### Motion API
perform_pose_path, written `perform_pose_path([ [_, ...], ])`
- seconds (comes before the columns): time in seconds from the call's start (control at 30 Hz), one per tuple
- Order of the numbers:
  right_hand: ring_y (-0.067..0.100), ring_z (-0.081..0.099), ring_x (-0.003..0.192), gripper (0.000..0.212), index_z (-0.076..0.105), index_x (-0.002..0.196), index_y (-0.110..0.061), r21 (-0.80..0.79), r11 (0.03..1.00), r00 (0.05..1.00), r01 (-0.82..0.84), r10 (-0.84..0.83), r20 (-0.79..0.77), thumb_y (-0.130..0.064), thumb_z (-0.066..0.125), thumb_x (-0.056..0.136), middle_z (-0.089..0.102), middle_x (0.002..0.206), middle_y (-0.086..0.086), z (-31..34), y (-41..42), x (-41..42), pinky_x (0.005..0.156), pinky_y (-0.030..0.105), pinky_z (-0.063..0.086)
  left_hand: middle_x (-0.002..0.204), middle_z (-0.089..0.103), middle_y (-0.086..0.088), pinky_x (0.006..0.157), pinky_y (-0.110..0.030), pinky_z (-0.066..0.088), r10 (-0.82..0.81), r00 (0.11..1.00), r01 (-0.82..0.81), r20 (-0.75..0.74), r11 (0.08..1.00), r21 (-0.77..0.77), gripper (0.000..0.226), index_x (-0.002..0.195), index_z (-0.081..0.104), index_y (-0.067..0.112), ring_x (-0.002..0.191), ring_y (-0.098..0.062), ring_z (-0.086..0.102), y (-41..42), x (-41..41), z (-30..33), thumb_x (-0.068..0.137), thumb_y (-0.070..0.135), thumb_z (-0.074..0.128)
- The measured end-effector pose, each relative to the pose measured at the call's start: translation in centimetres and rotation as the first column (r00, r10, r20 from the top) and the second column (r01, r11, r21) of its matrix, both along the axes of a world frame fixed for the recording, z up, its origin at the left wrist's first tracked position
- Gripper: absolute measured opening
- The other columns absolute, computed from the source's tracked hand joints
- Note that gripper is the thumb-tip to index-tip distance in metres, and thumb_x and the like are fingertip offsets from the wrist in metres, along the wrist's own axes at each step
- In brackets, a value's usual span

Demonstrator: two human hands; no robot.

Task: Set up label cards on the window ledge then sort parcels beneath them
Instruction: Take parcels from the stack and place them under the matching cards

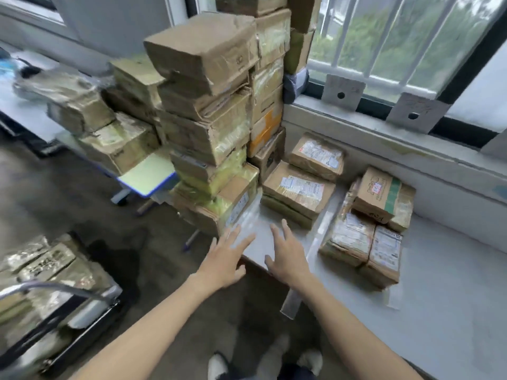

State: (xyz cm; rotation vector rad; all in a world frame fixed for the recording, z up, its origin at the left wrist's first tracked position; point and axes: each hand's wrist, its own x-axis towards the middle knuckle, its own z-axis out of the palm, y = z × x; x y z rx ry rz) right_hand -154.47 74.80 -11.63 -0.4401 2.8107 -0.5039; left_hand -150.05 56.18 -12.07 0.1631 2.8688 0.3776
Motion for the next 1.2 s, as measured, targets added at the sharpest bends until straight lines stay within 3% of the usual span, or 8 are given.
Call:
perform_pose_path([
  [0.13,0.033,0.025,0.148,0.082,0.018,0.158,-0.022,-0.019,0.987,0.987,-0.158,0.159,0.037,-0.025,0.064,0.089,0.010,0.166,0.012,-0.5,-8.6,2.8,0.115,0.046,0.033,0.166,-0.001,-0.004,0.118,-0.059,0.018,0.138,0.990,-0.138,-0.002,0.990,-0.030,0.085,0.157,0.007,0.040,0.152,-0.032,-0.004,-7.8,4.6,1.0,0.091,0.032,0.059],
  [0.3,0.031,0.018,0.152,0.087,0.011,0.160,-0.026,0.037,0.933,0.932,-0.359,0.356,0.063,-0.025,0.065,0.091,0.000,0.168,0.009,-0.4,-18.3,5.6,0.120,0.048,0.029,0.166,-0.002,-0.005,0.119,-0.058,0.017,0.332,0.943,-0.332,-0.013,0.943,-0.027,0.086,0.157,0.002,0.042,0.152,-0.030,-0.006,-15.4,10.7,1.0,0.093,0.032,0.059],
  [0.53,0.034,0.015,0.153,0.087,0.012,0.159,-0.024,0.077,0.816,0.819,-0.574,0.573,0.027,-0.025,0.065,0.089,0.003,0.167,0.014,1.9,-25.3,6.2,0.119,0.050,0.028,0.166,-0.002,-0.004,0.119,-0.060,0.016,0.478,0.879,-0.478,-0.009,0.879,-0.002,0.090,0.156,0.002,0.043,0.152,-0.030,-0.007,-20.8,13.7,1.9,0.092,0.030,0.063],
  [0.7,0.035,0.015,0.151,0.083,0.014,0.157,-0.022,0.110,0.792,0.773,-0.600,0.610,-0.174,-0.028,0.064,0.091,0.003,0.166,0.014,11.4,-31.6,-0.1,0.114,0.047,0.034,0.166,-0.003,-0.006,0.118,-0.063,0.015,0.373,0.912,-0.402,-0.173,0.898,-0.181,0.093,0.156,0.000,0.043,0.152,-0.031,-0.006,-28.9,7.4,11.5,0.090,0.034,0.064],
  [0.83,0.034,0.019,0.150,0.080,0.019,0.156,-0.020,0.056,0.793,0.700,-0.607,0.567,-0.435,-0.033,0.062,0.090,0.014,0.164,0.013,25.1,-37.1,-7.6,0.112,0.046,0.037,0.166,0.003,-0.008,0.118,-0.061,0.017,0.293,0.856,-0.434,-0.425,0.854,-0.286,0.096,0.155,0.000,0.045,0.153,-0.030,-0.003,-35.4,-1.8,25.6,0.087,0.041,0.067],
  [0.97,0.029,0.026,0.146,0.081,0.022,0.154,-0.019,0.011,0.814,0.646,-0.581,0.469,-0.602,-0.037,0.066,0.088,0.022,0.161,0.008,37.0,-37.5,-14.4,0.109,0.045,0.038,0.166,0.006,-0.007,0.120,-0.058,0.017,0.152,0.781,-0.414,-0.605,0.852,-0.321,0.098,0.155,0.001,0.046,0.153,-0.029,0.001,-35.8,-10.6,37.6,0.084,0.048,0.070],
  [1.07,0.031,0.035,0.140,0.082,0.025,0.152,-0.021,0.046,0.860,0.649,-0.508,0.417,-0.637,-0.039,0.069,0.085,0.030,0.153,0.008,41.5,-34.5,-19.6,0.104,0.044,0.043,0.166,0.005,-0.007,0.119,-0.060,0.017,0.065,0.778,-0.366,-0.625,0.855,-0.367,0.097,0.154,-0.002,0.048,0.153,-0.028,0.000,-33.6,-16.9,42.2,0.086,0.047,0.068],
  [1.2,0.033,0.042,0.134,0.076,0.029,0.149,-0.021,0.089,0.927,0.690,-0.363,0.332,-0.643,-0.035,0.069,0.086,0.035,0.147,0.008,42.9,-27.8,-25.6,0.098,0.046,0.048,0.165,0.009,-0.007,0.119,-0.062,0.015,-0.048,0.805,-0.235,-0.592,0.890,-0.391,0.094,0.153,-0.001,0.050,0.153,-0.028,0.001,-29.0,-24.9,43.7,0.088,0.042,0.067],
])
